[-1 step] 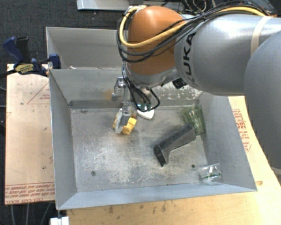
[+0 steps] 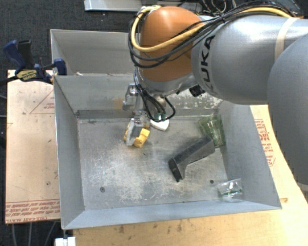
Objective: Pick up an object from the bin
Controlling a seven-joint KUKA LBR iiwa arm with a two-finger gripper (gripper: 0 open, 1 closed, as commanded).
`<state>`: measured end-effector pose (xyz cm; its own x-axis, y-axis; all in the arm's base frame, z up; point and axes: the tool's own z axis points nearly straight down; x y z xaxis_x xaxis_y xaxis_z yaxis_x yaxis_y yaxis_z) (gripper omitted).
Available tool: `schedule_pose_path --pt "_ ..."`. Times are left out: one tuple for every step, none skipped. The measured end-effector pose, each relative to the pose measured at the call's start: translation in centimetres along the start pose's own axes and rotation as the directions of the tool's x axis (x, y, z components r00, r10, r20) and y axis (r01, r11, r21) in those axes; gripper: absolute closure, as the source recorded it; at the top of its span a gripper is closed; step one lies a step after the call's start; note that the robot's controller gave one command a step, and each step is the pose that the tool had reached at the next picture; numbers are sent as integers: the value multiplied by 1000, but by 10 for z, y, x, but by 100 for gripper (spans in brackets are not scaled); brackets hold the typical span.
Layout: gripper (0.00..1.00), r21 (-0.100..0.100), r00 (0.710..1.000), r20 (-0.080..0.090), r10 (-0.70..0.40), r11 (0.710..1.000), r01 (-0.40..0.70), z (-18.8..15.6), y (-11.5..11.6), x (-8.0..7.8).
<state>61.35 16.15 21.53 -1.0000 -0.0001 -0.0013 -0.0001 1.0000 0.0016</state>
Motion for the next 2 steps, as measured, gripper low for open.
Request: schedule_pose_path --pt "0 -1 1000 5 -23 1000 23 61 -32 -9" --pt "0 1 1000 -6 -7 1000 7 79 -58 -21"
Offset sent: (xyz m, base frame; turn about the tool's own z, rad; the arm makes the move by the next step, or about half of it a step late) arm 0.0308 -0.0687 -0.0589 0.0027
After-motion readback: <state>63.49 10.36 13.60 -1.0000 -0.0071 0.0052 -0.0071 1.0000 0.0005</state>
